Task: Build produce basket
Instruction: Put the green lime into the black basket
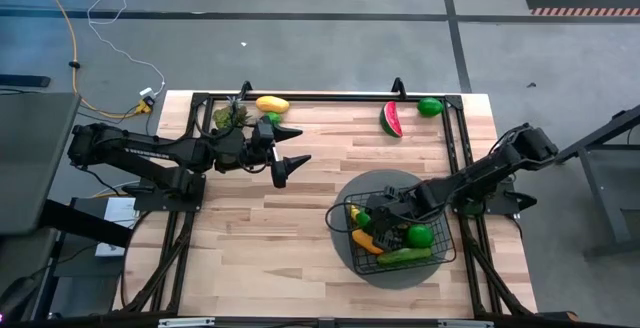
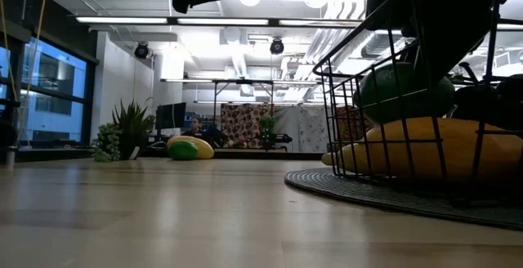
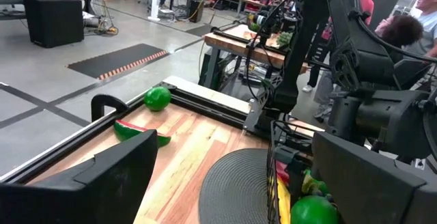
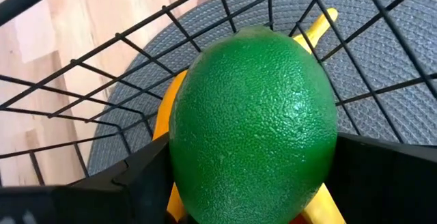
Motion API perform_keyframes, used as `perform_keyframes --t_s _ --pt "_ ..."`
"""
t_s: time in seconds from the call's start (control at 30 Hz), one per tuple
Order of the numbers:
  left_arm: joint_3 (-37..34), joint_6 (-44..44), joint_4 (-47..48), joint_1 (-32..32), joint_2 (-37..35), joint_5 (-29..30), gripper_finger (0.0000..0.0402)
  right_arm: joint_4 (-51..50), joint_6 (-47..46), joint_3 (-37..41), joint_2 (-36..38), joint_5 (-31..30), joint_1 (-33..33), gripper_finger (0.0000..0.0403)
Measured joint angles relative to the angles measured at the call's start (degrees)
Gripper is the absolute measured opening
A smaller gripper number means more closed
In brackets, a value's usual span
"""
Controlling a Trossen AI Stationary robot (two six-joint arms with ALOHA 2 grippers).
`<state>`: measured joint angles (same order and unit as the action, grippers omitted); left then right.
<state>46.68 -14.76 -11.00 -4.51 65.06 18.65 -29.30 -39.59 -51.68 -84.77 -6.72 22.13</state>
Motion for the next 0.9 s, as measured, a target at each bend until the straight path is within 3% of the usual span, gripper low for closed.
perform_keyframes --t_s 0.53,0.9 --pt "0.0 0.0 0.0 0.0 0.0 0.0 0.0376 0.0 -0.5 0.0 0.0 -0.7 0.0 0.0291" --pt "0.0 0.0 0.0 0.0 0.0 0.0 0.0376 -2.1 0.9 -1.8 0.3 0.8 0.0 0.0389"
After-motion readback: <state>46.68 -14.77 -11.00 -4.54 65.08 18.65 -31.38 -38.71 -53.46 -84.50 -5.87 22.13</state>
